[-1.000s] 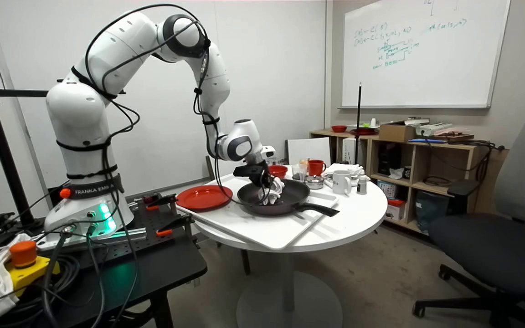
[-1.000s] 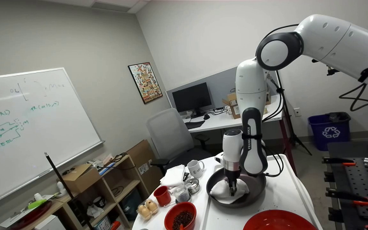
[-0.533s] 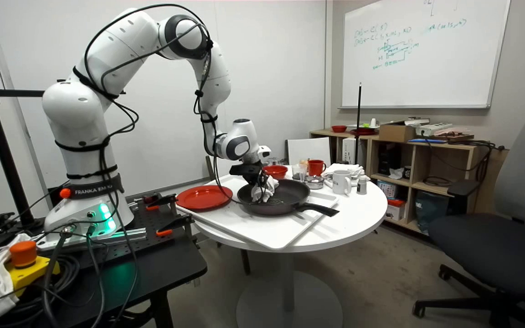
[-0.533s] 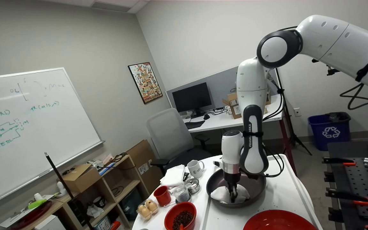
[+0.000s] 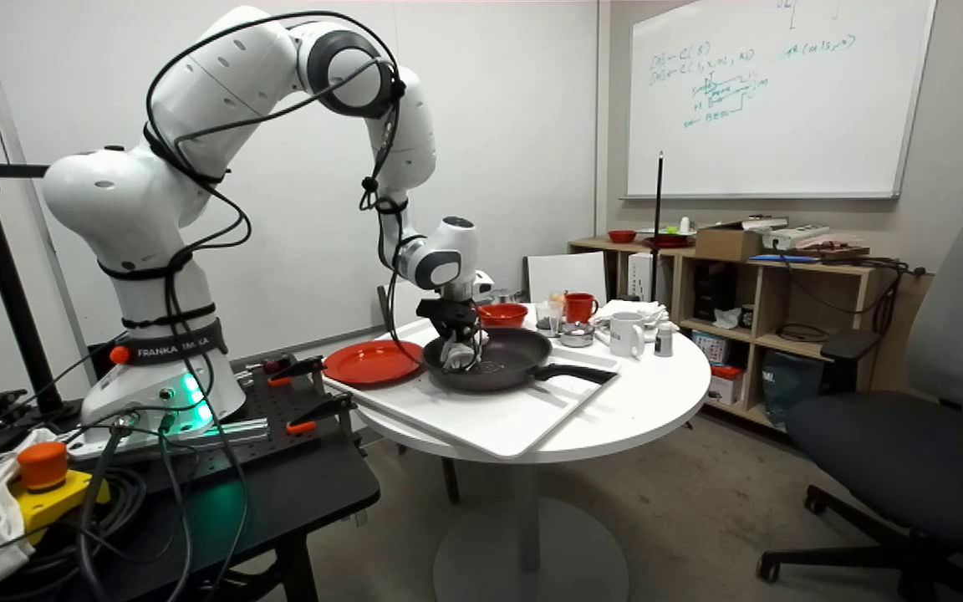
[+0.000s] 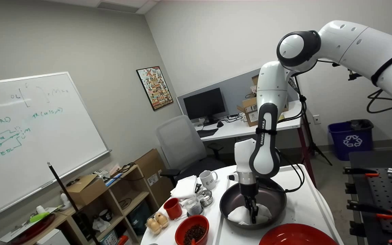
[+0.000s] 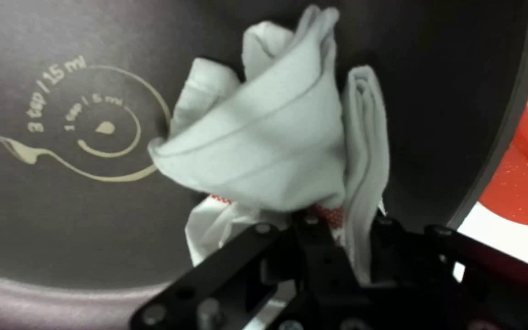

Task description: Use the towel on the left to wipe the black pan.

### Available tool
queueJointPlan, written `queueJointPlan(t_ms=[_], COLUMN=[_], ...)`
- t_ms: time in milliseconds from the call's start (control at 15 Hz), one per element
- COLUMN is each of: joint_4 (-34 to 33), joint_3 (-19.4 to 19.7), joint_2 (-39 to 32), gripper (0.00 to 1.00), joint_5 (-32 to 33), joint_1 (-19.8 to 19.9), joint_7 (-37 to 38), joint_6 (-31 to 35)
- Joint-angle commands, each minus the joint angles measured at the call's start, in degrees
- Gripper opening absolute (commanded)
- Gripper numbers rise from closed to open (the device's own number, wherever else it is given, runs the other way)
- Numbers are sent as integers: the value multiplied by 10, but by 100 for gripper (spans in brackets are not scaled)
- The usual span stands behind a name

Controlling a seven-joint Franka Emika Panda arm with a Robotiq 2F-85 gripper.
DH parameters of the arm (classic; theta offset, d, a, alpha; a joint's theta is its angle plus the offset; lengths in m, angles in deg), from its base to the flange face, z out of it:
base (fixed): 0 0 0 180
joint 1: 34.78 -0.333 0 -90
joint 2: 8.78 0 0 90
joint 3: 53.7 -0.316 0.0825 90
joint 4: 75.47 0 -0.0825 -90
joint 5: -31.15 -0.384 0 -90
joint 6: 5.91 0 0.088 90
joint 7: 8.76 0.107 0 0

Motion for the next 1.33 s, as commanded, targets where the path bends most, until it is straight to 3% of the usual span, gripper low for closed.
queueJointPlan(t_ms=[0,733,1267], joint_4=[-7,22,46], joint_3=[-44,-210,-268], joint_2=[-26,-25,-12], gripper=[4,4,4], joint_5=[-19,-130,-191], joint_1=[49,213,257], joint_7=[-56,-234,-307], joint_6=[-39,-154,-202])
